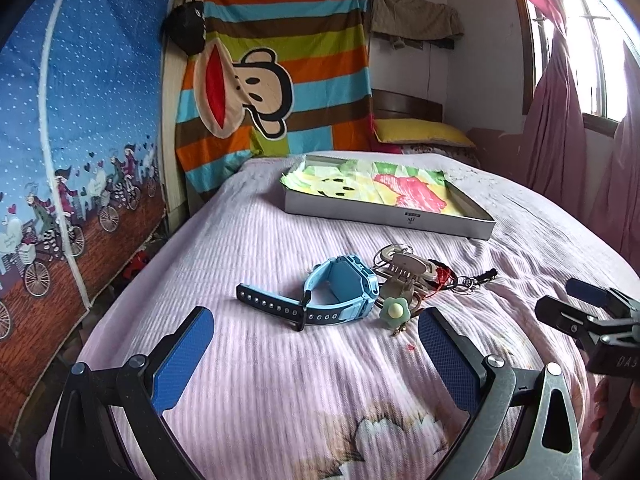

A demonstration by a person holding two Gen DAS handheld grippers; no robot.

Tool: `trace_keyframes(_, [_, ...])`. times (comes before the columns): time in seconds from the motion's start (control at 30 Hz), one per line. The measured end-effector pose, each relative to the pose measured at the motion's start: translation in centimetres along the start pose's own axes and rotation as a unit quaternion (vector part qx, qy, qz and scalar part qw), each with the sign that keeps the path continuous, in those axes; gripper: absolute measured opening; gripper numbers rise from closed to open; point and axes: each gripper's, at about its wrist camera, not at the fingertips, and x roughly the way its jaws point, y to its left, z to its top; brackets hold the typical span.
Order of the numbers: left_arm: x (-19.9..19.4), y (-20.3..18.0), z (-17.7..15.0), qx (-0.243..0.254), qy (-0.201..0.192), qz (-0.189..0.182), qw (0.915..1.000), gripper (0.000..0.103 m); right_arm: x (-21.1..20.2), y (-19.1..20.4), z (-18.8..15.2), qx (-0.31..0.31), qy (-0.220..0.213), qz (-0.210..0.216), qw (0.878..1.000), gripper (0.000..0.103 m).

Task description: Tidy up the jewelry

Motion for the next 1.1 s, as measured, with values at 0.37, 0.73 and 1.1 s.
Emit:
trace_keyframes(0.37, [3.6, -0.6, 1.7, 0.030, 0.027, -0.026, 0.9988, 0.103, 5.4, -0.7, 3.2, -0.032, 0.085, 0.053, 0.994, 0.095])
trace_keyframes(0.73, [7.5, -0.8, 2.5, -0.004, 0.071, -0.076, 0.9946, 0.083, 9.5, -0.2, 2.7, -0.033, 0.117, 0.088, 0.989, 0.045])
trace_keyframes(1.1, [10.0, -1.6, 2.4, -0.003, 0.109, -0.065, 0.9919, 0.059, 12.0, -1.2, 3.2, -0.023, 0.122, 0.068, 0.990, 0.032])
